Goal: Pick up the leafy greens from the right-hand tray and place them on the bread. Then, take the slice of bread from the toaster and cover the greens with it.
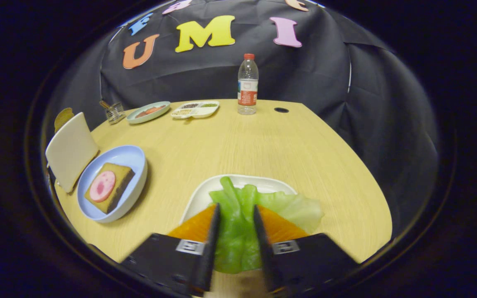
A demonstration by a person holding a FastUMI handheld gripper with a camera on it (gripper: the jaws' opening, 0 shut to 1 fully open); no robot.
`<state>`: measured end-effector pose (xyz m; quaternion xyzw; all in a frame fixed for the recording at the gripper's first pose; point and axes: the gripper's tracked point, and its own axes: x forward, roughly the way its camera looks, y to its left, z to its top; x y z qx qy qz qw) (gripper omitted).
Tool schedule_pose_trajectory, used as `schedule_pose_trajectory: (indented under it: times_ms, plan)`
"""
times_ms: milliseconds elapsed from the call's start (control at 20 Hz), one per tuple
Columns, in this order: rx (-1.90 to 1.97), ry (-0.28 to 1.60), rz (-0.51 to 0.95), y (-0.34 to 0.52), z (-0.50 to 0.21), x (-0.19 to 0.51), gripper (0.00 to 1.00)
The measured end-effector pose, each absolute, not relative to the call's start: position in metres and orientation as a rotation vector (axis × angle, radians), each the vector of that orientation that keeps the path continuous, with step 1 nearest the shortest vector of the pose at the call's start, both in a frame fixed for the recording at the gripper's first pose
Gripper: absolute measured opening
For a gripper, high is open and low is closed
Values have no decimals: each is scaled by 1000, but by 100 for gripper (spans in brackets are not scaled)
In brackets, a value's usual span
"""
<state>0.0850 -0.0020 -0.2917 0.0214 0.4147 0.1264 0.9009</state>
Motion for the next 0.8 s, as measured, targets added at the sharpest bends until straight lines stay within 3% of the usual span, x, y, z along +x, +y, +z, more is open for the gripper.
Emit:
schedule_pose_trajectory:
  times_ms: [50, 150, 200, 800]
  plan:
    - [57, 855, 253, -3, -293, 89, 8]
    - [68, 854, 251, -3, -291, 86, 8]
    - [72, 851, 245, -1, -293, 89, 1]
    - [326, 658, 263, -3, -217, 90, 0]
